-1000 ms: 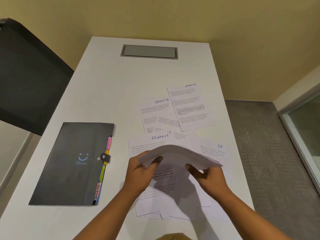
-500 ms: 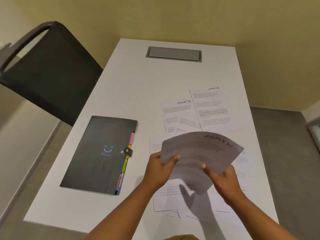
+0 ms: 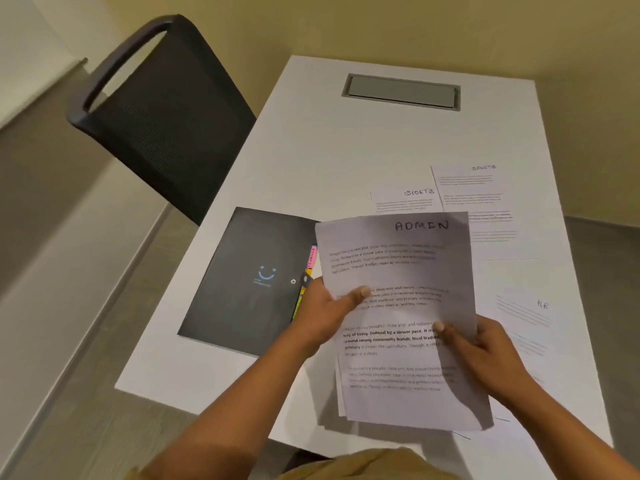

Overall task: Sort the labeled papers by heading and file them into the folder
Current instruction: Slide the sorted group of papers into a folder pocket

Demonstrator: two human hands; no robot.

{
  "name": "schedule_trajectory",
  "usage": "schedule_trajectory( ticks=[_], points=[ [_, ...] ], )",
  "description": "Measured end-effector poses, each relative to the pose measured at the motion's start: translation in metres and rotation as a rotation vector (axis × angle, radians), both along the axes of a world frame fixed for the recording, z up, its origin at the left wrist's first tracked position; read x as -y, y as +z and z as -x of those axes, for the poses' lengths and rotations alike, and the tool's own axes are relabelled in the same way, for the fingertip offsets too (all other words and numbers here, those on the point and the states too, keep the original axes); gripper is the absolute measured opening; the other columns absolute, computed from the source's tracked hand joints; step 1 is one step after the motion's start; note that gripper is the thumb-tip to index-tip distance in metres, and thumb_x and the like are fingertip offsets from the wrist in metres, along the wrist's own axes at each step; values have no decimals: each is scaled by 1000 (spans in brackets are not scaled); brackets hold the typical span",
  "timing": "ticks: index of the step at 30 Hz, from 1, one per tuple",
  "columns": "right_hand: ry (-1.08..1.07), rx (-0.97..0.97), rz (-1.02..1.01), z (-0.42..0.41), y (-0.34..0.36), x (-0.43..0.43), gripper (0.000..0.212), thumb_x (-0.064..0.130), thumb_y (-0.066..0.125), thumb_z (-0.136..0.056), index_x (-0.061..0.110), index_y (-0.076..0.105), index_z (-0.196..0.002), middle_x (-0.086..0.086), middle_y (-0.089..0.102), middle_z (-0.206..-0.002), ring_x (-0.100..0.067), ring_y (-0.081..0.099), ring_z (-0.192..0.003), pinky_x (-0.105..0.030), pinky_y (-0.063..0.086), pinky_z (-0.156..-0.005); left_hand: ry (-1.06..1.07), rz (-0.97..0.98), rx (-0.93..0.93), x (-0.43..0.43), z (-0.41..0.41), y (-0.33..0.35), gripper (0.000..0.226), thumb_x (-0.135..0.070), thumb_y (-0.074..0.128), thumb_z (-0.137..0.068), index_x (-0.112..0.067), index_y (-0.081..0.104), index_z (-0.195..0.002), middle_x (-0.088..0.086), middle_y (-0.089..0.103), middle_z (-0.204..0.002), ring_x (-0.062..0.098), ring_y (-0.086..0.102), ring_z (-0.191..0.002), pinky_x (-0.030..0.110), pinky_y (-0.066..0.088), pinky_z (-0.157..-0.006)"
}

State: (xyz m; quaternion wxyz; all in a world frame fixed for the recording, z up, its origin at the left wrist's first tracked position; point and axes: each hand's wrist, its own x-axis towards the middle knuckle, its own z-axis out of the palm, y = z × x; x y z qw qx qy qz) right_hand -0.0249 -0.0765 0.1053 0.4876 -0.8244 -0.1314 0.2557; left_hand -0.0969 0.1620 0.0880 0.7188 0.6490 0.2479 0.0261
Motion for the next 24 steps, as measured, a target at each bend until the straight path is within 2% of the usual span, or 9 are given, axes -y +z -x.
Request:
schedule_trajectory(
  ticks=[3,5,7,9,11,13,15,20,24],
  points=[
    [-111,-36,-45,5,-7,-7,13,22,64,-91,14,72,-86,4,77,-78,-18,74,-68,-36,57,-62,142,-140,-118,-18,9,-19,30,-43,53,-96,-16,68,-100,-3,74,-93,18,72,-87,36,59,-76],
    [-223,-96,-135,8,-11,-9,16,22,63,-91,9,72,-93,-4,78,-84,-25,75,-75,-41,58,-67,178,-497,-242,-35,21,-39,34,-43,46,-99,-14,63,-95,-5,68,-86,18,65,-79,33,51,-69],
    [-334,-133,-189,11,-16,-10,19,24,64,-91,9,71,-100,-6,78,-91,-26,75,-81,-43,58,-73,102,-825,-369,-52,34,-58,24,-37,52,-98,-14,59,-97,-5,59,-88,18,59,-82,30,43,-68],
    [-412,-145,-205,13,-20,-9,18,24,65,-90,11,71,-101,-5,78,-91,-26,75,-81,-42,58,-74,12,-946,-516,-64,44,-74,26,-35,60,-92,-12,55,-102,2,57,-99,23,59,-93,33,47,-71],
    [-434,-137,-170,15,-25,-6,18,25,66,-90,10,71,-98,-6,77,-89,-28,74,-82,-44,58,-75,-50,-982,-651,-70,48,-88,44,-42,64,-88,-11,53,-117,8,56,-117,26,56,-110,38,51,-84],
    [-431,-127,-136,18,-30,-3,17,26,67,-90,10,72,-96,-5,77,-87,-28,73,-82,-44,58,-75,-84,-1026,-740,-74,50,-99,63,-50,65,-85,-10,46,-130,11,48,-137,28,46,-128,42,49,-97],
    [-429,-123,-116,21,-33,1,17,26,67,-90,11,73,-96,-4,77,-87,-27,74,-82,-44,58,-76,-126,-1076,-791,-77,49,-106,74,-56,65,-82,-10,42,-135,14,39,-147,31,37,-137,45,45,-104],
    [-439,-123,-75,23,-39,12,21,30,68,-89,12,72,-99,-6,77,-91,-30,73,-84,-54,57,-82,-224,-1046,-874,-76,42,-111,71,-53,62,-85,-12,40,-138,16,30,-153,36,29,-142,49,48,-99],
    [-437,-112,-67,23,-34,16,19,29,68,-88,13,72,-98,-6,76,-89,-33,72,-85,-51,56,-79,-230,-1032,-878,-76,40,-113,70,-52,61,-87,-12,38,-139,16,32,-152,36,32,-139,49,51,-97]
  ],
)
